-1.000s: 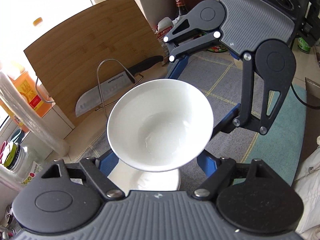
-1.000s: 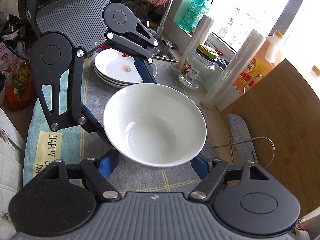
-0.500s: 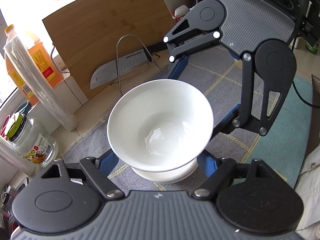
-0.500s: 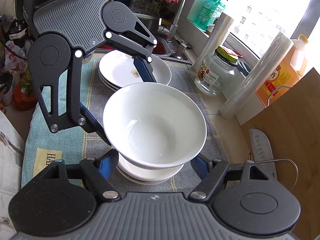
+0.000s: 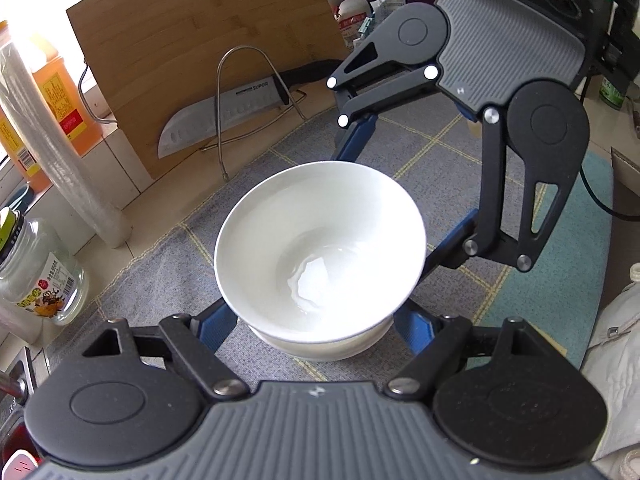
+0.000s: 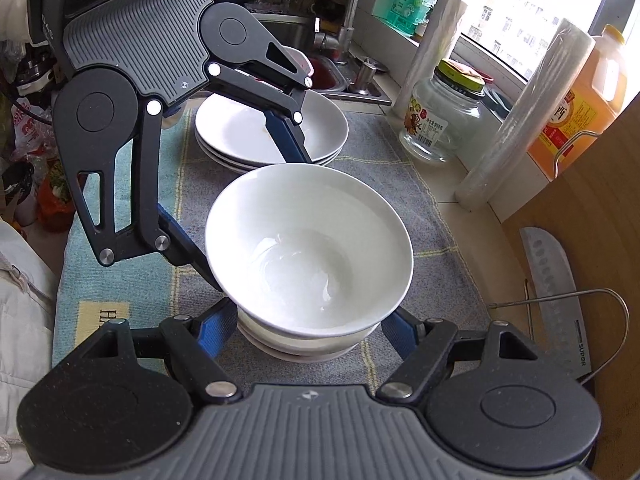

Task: Organize plates and bowls
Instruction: 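Carry the floral bowl with both tools over the nested bowls, then lower the floral bowl into the nested bowls and open both tools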

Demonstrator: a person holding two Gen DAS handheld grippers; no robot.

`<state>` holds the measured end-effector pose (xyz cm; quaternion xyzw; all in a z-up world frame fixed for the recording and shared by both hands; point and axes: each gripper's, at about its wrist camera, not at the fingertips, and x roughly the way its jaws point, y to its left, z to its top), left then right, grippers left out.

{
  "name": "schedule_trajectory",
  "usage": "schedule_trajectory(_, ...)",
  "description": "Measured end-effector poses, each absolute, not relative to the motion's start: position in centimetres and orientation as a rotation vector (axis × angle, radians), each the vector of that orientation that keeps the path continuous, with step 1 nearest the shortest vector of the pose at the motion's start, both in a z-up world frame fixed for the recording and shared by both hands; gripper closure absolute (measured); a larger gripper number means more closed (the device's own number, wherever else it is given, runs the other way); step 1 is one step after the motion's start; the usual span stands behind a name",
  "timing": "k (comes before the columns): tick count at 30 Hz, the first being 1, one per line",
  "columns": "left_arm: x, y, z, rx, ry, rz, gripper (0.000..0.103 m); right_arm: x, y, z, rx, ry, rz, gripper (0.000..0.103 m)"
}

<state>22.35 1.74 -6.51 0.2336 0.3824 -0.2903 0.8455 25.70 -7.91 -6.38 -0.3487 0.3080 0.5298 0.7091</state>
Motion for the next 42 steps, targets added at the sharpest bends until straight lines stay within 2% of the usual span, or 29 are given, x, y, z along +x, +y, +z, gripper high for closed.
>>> schedule_trajectory(22, 23.5, 2.0, -7.3, 0.441, 0.854, -0.656, 0.014, 26.4, -7.8, -7.1, -0.73, 0.749, 1.188, 0.016)
schedule_trajectory(31, 23.5, 1.9, -7.4, 0.447, 0.843, -0.639, 0.008, 26.4, -7.6, -7.5, -0.729, 0.746, 1.177, 0.009)
schedule_trajectory(33, 23.2, 1.9, -7.2, 0.462, 0.823, -0.627, 0.006, 26.2, -7.7, -7.3, -0.725, 0.728, 1.177, 0.0)
schedule_trajectory(42, 22.1, 2.3, -6.4, 0.42, 0.78, -0.593, 0.006, 26.0, -8.4, -6.9, -0.708, 0.693, 1.145, 0.0)
